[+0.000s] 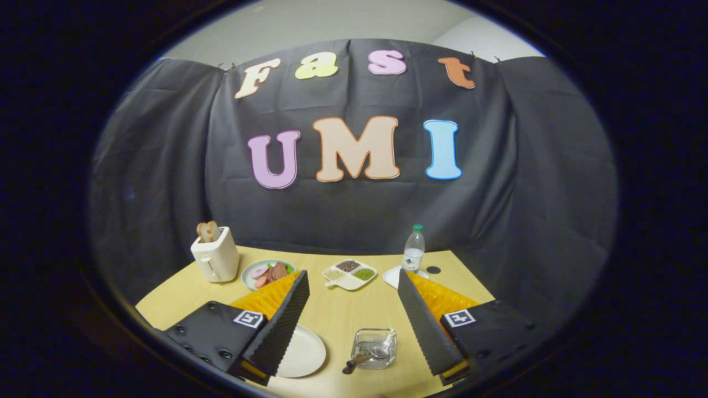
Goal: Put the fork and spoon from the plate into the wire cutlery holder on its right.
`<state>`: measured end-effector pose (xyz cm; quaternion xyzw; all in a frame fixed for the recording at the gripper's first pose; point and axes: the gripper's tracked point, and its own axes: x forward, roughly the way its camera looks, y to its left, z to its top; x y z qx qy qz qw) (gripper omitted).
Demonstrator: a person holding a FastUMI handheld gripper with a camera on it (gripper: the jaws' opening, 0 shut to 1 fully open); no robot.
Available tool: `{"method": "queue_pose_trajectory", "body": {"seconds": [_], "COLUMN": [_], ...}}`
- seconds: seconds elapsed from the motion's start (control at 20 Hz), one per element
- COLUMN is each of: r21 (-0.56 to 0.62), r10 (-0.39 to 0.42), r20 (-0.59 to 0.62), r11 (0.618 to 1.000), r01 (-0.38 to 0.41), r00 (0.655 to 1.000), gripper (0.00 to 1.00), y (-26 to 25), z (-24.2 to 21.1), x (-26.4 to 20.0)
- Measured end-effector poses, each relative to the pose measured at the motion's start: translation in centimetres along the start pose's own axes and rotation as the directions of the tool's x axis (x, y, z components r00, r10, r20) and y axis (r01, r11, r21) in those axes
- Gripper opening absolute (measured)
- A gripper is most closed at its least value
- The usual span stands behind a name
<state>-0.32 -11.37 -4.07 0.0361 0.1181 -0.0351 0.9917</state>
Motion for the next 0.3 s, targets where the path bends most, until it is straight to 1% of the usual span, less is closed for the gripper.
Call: {"method": "queue_pose_trajectory", "body": {"seconds": [0.1,0.3], "r21": [0.003,-0.006], "r10": [-0.004,0.0], "r20": [0.034,0.063], "r11": [1.0,1.0], "r01": [0.004,0.0], "r00": [0.999,0.998], "gripper": [1.0,1.0], "y": [0.0,0.5], "z": [1.0,2.1], "x": [0.0,0.0]}}
